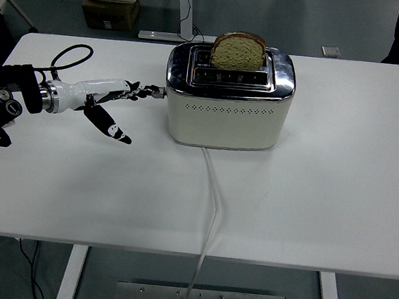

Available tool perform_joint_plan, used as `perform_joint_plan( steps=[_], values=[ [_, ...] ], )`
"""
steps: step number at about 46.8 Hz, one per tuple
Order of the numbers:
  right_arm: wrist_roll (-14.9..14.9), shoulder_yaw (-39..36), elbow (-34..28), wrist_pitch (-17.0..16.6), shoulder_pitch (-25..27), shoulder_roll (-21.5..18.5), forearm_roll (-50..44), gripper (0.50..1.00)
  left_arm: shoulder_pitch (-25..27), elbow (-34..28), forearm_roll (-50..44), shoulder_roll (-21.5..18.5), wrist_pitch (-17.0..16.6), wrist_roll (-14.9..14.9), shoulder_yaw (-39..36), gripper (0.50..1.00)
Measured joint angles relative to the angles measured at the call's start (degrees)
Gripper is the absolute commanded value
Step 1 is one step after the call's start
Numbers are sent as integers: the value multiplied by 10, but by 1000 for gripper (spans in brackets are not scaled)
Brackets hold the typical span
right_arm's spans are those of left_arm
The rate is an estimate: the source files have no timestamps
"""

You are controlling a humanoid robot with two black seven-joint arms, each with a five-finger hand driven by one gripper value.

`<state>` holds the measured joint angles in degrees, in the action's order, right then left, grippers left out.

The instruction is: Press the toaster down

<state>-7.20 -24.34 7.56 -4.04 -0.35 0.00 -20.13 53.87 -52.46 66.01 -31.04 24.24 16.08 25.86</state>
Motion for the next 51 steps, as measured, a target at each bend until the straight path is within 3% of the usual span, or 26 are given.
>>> perform_joint_plan(
  steps=[51],
  values=[
    [0,0,0,0,0,0,0,1000,-27,6,-2,20,-6,0,-16,1000]
  ],
)
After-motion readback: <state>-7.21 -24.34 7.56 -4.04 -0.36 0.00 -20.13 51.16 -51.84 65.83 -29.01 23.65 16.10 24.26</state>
